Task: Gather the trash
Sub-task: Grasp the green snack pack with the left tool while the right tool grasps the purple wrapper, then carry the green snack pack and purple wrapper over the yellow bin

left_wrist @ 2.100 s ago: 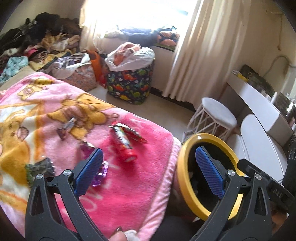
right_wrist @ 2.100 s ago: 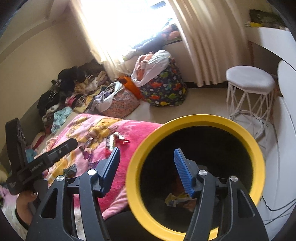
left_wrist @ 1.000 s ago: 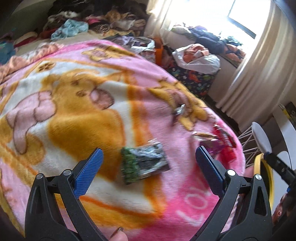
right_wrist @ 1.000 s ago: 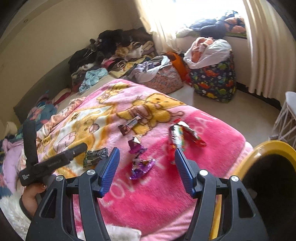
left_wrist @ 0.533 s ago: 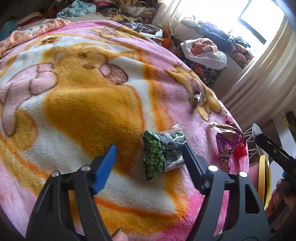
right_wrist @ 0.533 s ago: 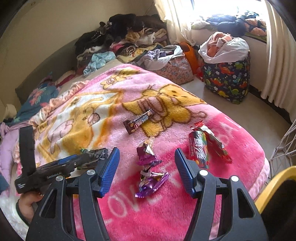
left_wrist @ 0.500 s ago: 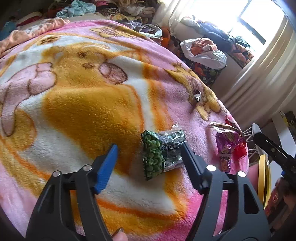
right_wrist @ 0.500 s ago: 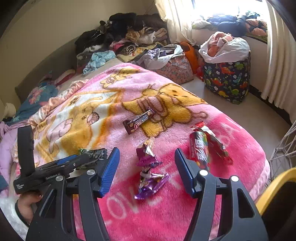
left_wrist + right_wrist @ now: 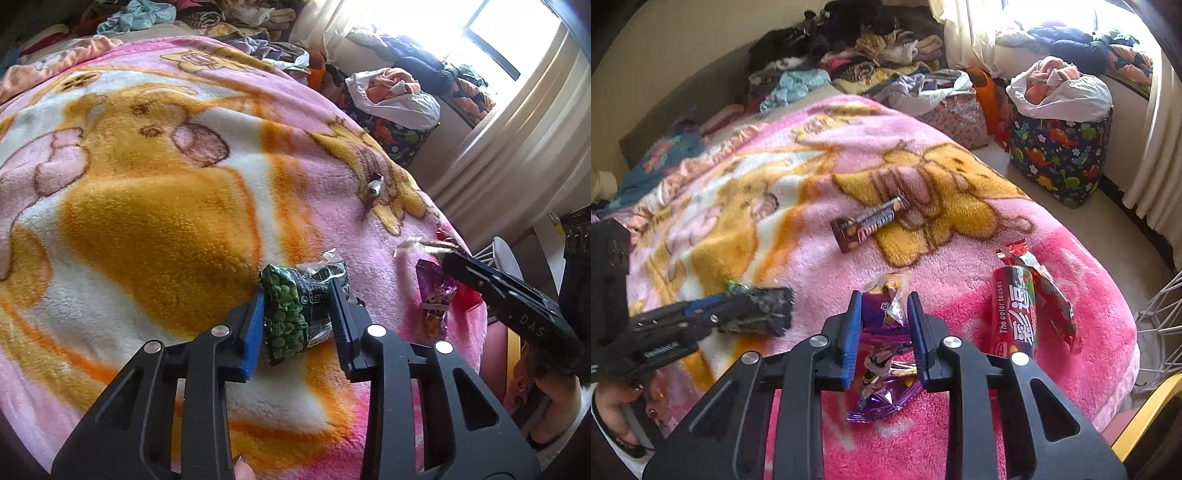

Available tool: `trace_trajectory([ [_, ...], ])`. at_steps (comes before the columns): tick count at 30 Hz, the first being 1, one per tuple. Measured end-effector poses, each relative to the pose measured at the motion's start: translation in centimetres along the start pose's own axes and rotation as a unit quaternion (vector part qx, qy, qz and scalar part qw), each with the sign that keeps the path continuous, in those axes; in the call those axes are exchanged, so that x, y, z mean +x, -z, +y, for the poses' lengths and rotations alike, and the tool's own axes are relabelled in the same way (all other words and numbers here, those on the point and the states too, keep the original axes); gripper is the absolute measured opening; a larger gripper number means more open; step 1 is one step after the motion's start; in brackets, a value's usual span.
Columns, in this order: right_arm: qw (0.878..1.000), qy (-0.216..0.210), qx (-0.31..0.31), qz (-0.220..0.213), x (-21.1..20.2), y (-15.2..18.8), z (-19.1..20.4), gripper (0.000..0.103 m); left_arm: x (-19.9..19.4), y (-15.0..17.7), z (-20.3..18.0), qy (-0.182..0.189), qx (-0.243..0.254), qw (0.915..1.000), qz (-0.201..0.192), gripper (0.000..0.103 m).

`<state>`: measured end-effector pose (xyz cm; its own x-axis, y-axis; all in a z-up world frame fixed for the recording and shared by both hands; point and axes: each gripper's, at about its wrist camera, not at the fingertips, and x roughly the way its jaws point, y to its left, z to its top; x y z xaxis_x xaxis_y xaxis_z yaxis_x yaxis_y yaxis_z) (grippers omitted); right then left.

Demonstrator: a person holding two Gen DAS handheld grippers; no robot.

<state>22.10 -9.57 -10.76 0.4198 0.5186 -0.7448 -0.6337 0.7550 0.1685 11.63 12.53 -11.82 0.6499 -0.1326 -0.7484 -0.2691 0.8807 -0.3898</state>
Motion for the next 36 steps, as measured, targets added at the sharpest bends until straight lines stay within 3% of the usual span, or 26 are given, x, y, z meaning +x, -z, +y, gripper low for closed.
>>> trace_trajectory([
  [10,0.994,-0.036,0.076,-0.068,-5.6,0.5,-2.4,0.022,-0.8,-0.2,-2.7,0.031,0.034,0.9989,-0.009,0.008],
  [36,0.987,-0.017,0.109,-0.117,-13.4,5.0,-3.2,0.022,-4.4,-0.2,-9.8,0.078,0.097,0.9913,-0.044,0.007],
])
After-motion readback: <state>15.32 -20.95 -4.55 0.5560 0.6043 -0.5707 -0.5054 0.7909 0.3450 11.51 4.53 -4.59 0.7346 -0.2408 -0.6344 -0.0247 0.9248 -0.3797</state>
